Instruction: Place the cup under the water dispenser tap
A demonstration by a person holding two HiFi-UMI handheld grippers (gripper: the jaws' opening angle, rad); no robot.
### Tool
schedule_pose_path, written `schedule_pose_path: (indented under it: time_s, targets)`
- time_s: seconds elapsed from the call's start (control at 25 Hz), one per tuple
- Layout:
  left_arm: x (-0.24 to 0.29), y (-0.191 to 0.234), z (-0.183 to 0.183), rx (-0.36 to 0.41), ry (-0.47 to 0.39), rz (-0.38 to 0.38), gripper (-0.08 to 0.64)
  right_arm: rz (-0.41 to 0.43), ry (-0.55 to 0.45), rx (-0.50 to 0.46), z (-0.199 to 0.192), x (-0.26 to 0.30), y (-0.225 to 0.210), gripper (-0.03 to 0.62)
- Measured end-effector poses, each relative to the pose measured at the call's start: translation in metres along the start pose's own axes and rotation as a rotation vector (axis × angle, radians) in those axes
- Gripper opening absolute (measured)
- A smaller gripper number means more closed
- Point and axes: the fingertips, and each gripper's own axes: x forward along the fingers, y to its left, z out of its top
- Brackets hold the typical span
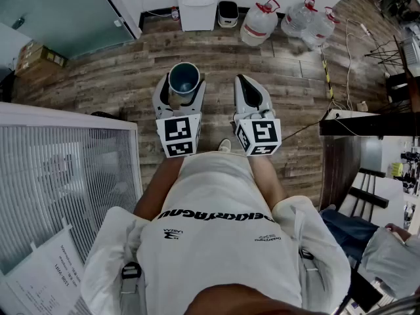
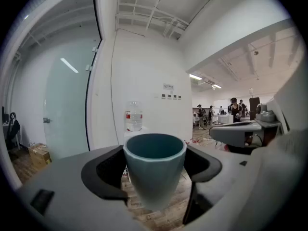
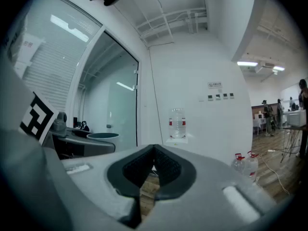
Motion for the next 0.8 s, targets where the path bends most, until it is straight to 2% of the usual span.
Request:
schedule_pose_path:
  time_s: [0.48,0.8]
  targets:
    - [0.023,-0.049,0.0,0.002,0.006,0.034,0.36,0.076,-0.022,0.023,0.0,-0.01,-0.049,-0.002]
    - [0.035,-0.059,-0.003,-0.03,0.01,0.136,0.36,0.096,-0.038,0.018,-0.01,-0.018,-0.098,-0.002]
